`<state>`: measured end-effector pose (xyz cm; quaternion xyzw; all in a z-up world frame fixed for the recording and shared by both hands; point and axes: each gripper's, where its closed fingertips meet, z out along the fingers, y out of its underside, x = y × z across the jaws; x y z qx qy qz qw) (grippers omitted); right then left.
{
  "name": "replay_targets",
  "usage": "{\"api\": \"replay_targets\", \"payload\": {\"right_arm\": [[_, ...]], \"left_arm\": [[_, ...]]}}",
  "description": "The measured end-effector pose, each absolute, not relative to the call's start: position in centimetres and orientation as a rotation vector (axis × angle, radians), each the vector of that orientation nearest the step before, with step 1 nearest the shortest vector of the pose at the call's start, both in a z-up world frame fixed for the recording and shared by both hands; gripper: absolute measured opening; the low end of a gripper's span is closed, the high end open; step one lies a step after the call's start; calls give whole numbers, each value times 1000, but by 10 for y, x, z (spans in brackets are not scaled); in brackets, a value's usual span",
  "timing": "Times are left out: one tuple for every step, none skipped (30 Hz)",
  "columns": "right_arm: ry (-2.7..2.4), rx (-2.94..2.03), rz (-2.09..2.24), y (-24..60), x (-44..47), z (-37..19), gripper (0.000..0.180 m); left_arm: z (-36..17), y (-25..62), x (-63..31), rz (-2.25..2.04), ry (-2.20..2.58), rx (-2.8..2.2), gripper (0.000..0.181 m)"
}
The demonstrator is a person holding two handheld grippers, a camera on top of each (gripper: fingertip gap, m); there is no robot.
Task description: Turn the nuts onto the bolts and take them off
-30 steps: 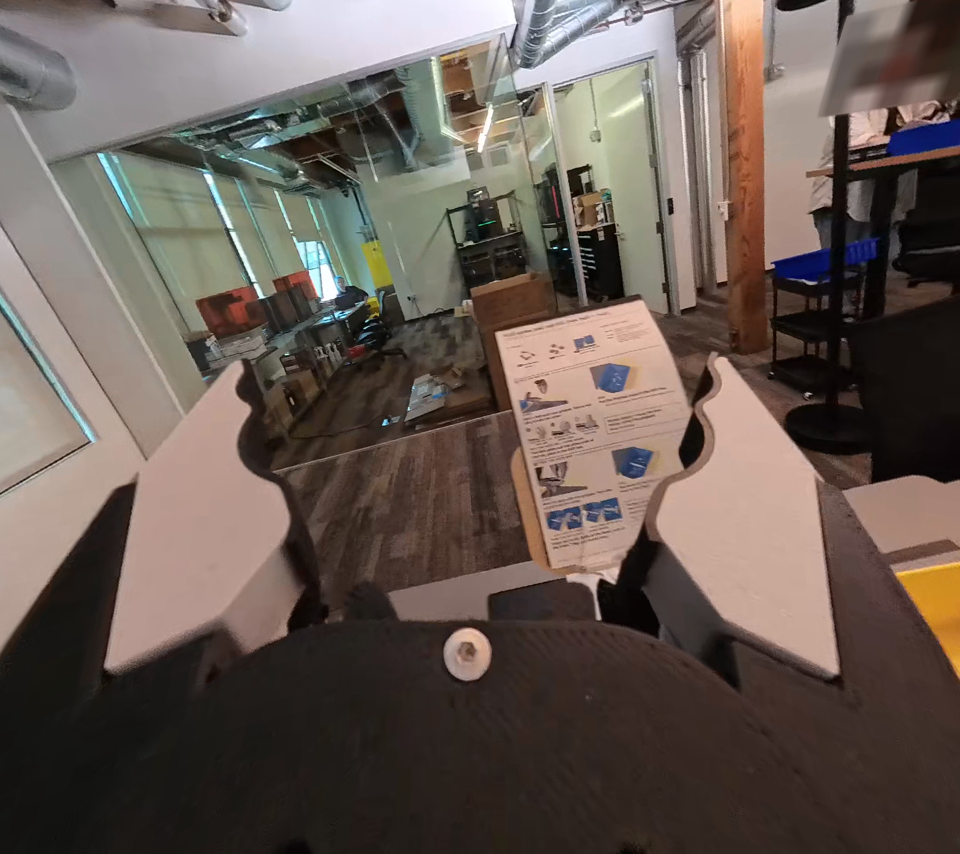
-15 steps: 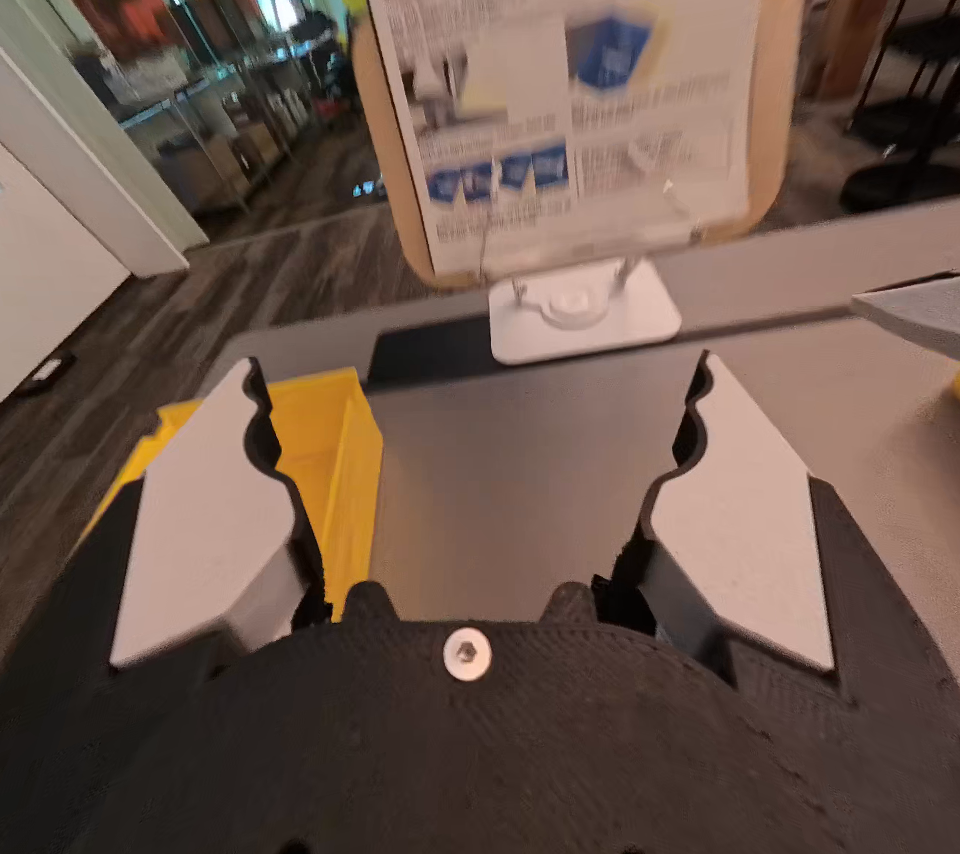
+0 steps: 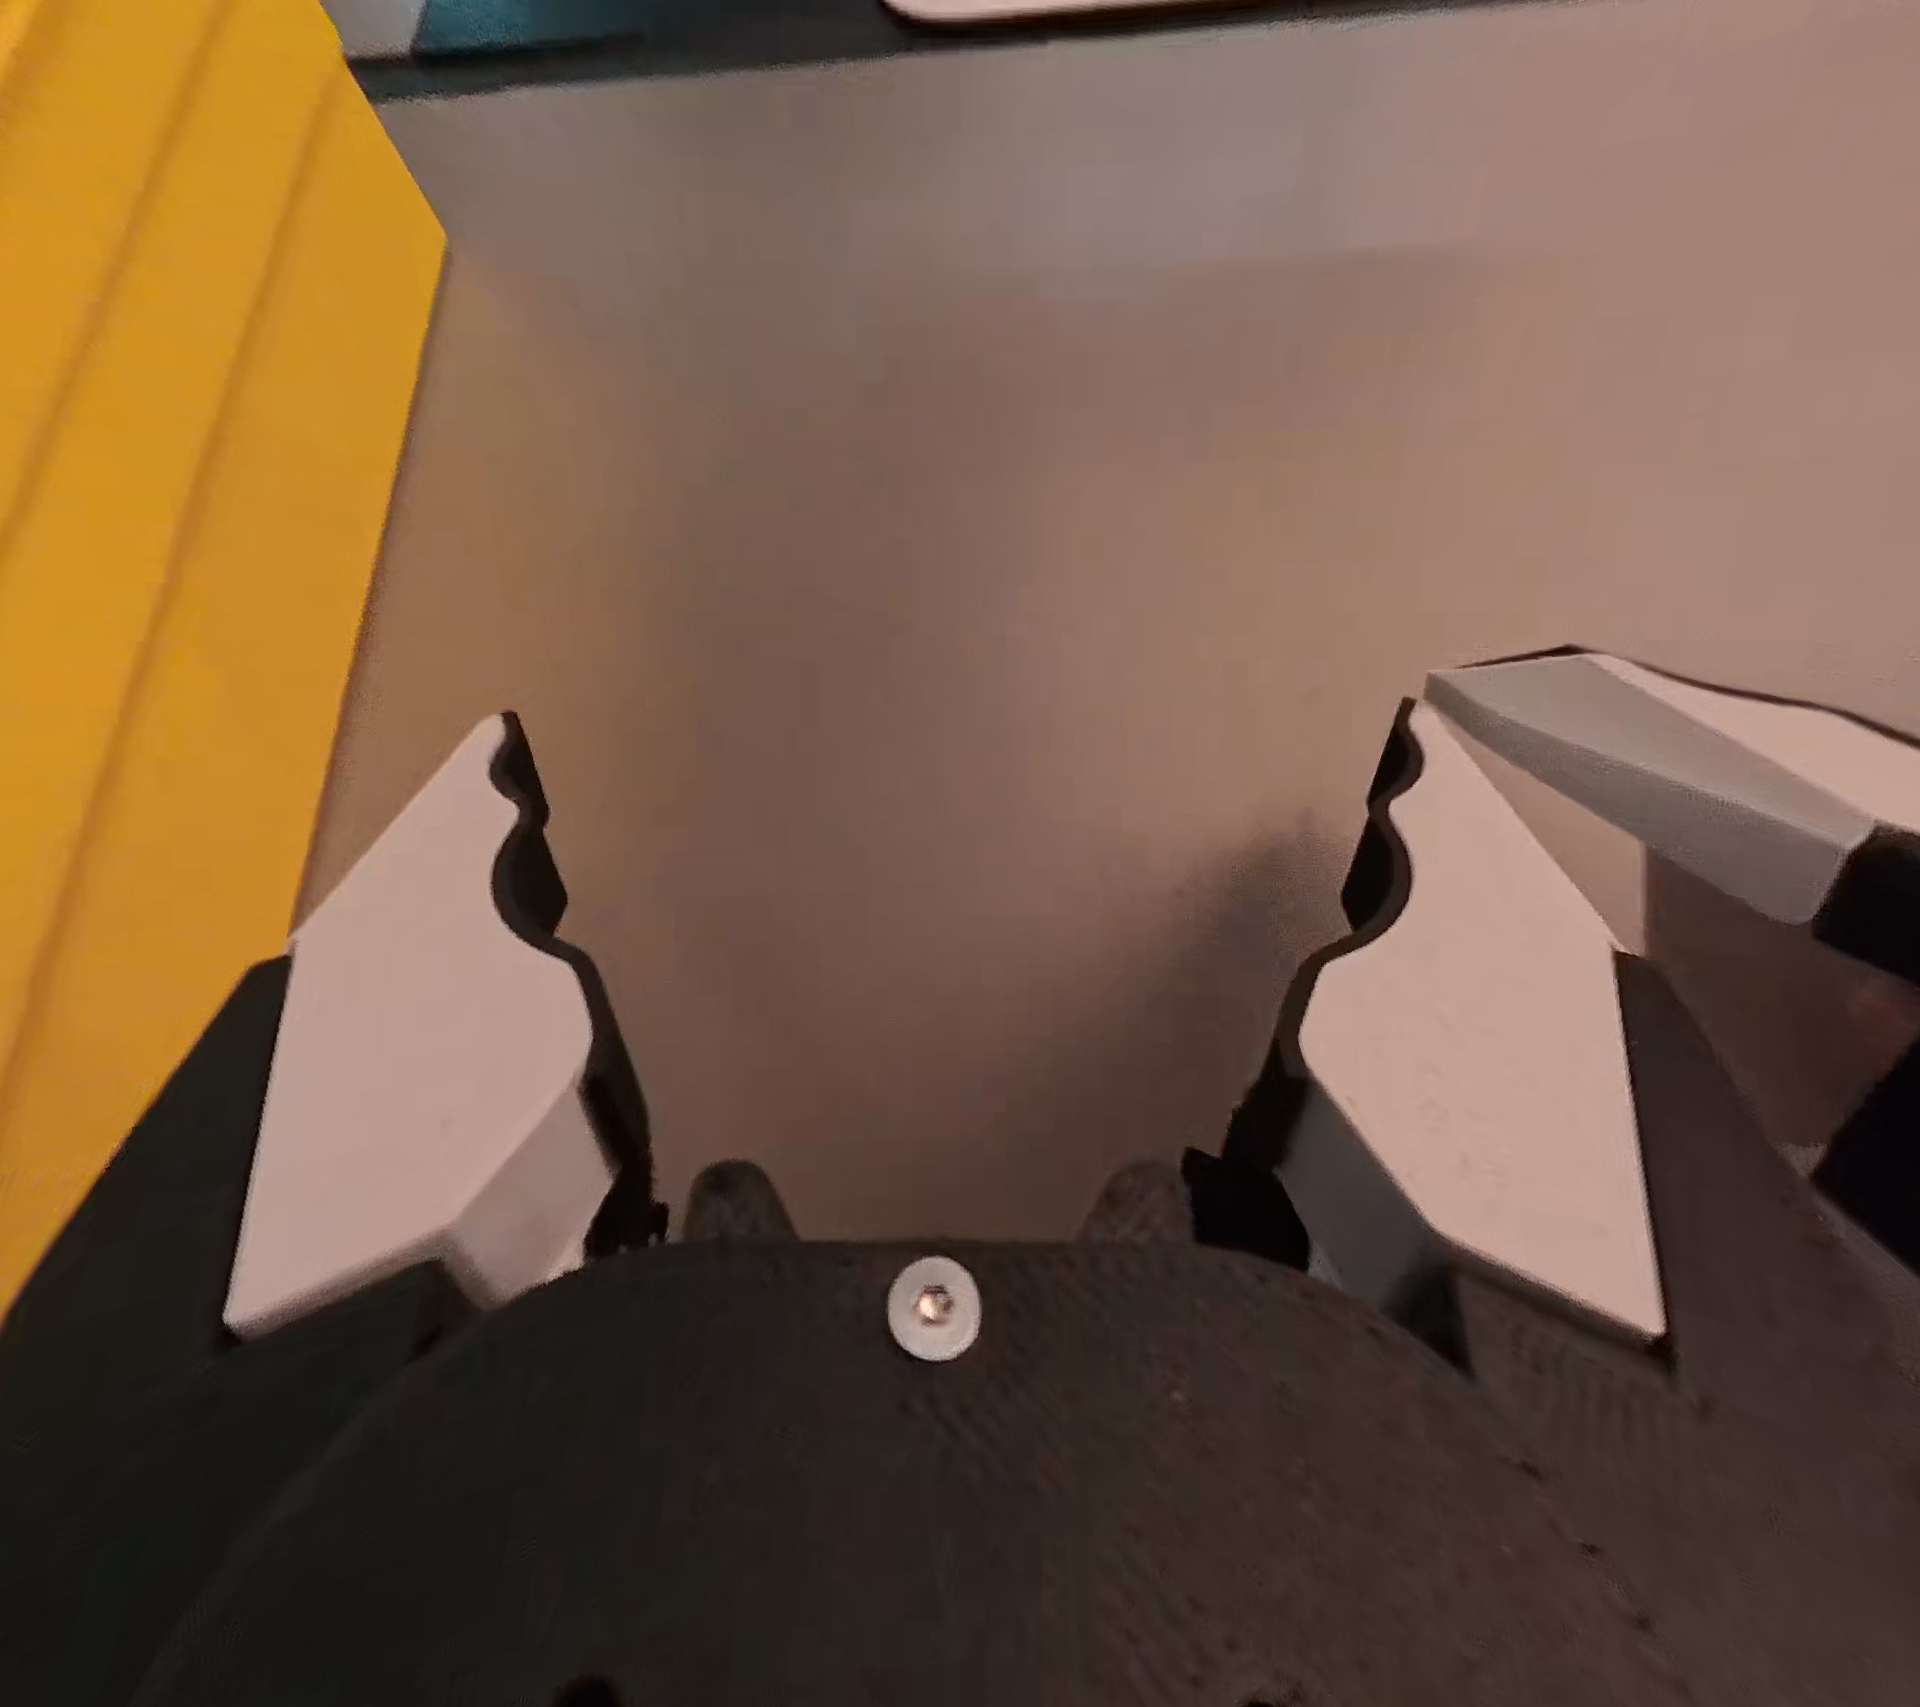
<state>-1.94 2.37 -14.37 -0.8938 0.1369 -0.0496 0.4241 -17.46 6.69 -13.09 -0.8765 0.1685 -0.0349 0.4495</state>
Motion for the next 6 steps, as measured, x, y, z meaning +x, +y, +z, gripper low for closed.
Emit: {"api": "replay_targets", "payload": {"right_arm": [[334, -2247, -131, 23, -22, -148, 151], [326, -2257, -146, 21, -23, -153, 151], [326, -2270, -158, 20, -23, -157, 151], [335, -2288, -158, 18, -23, -163, 151], [347, -2306, -148, 17, -24, -169, 151], [363, -2310, -132, 16, -24, -172, 152]], "left_arm": [[-136, 65, -175, -89, 410, -2180, 153], [-142, 64, -175, -92, 405, -2192, 153], [-147, 62, -176, -90, 401, -2206, 153], [-154, 61, -176, -94, 395, -2223, 153], [-160, 59, -177, -97, 387, -2244, 153], [-165, 58, -178, -95, 385, -2270, 152]]}}
